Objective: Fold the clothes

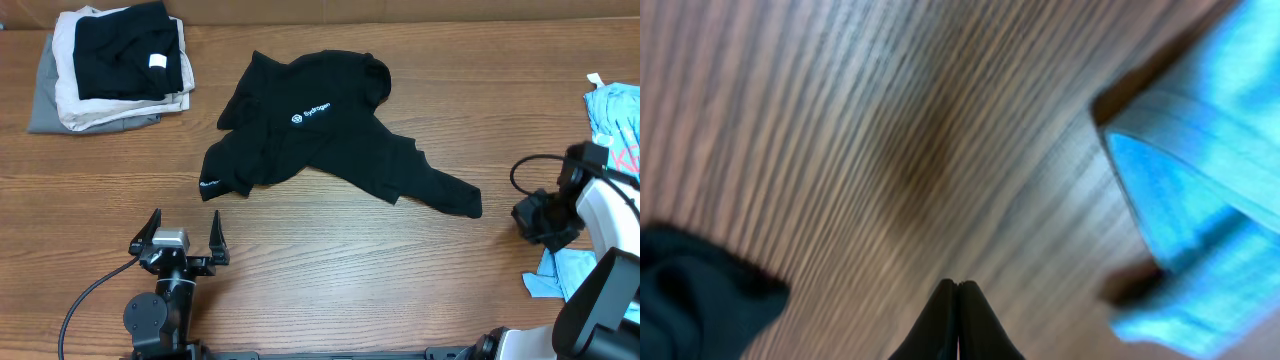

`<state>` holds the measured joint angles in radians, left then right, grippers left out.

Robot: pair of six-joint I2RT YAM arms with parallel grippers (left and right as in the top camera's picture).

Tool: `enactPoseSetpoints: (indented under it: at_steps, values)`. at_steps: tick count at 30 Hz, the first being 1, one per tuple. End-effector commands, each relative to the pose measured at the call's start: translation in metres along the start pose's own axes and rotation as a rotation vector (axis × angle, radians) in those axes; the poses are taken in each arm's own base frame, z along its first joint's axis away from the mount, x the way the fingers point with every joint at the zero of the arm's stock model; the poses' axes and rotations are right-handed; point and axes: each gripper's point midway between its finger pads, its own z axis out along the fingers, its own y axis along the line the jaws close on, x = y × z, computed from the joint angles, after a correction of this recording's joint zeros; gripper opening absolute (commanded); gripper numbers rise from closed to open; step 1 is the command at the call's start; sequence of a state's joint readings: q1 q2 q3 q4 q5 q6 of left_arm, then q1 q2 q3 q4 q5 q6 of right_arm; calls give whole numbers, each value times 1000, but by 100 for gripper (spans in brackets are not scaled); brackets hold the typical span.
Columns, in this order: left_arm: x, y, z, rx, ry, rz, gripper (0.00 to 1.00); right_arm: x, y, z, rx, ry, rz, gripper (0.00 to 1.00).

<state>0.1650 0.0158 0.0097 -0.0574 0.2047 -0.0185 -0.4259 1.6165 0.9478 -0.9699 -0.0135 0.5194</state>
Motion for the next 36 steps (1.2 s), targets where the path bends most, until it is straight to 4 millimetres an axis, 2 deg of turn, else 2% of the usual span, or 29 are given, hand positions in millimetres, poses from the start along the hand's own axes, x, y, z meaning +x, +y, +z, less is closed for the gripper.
enactPoseSetpoints:
  at_steps: [1, 7, 8, 12, 16, 21, 26, 30, 33, 36]
  values:
    - [0, 0, 0, -4, -8, 21, 100, 13, -5, 15, -35, 42, 28, 4]
    - [0, 0, 0, -4, -8, 21, 100, 12, -28, 30, -18, 36, 98, 4]
    - [0, 0, 0, -4, -8, 21, 100, 9, -40, 33, -4, 34, 139, 4]
    - [0, 0, 0, -4, -8, 21, 100, 4, -66, 40, 5, 32, 245, 4]
    - [0, 0, 0, -4, -8, 21, 100, -4, -95, 40, 54, 11, 339, 4]
    - [0, 0, 0, -4, -8, 21, 100, -14, -122, 36, 59, -5, 484, 4]
    - [0, 0, 0, -3, -8, 21, 100, -25, -152, 27, 60, -21, 624, 4]
    - [0, 0, 0, -4, -8, 21, 100, -36, -183, 12, 82, -51, 731, 4]
    - [0, 0, 0, -4, -8, 21, 100, -48, -200, -8, 68, -70, 800, 4]
    - [0, 0, 0, -4, -8, 21, 100, -63, -197, -39, -15, -71, 828, 4]
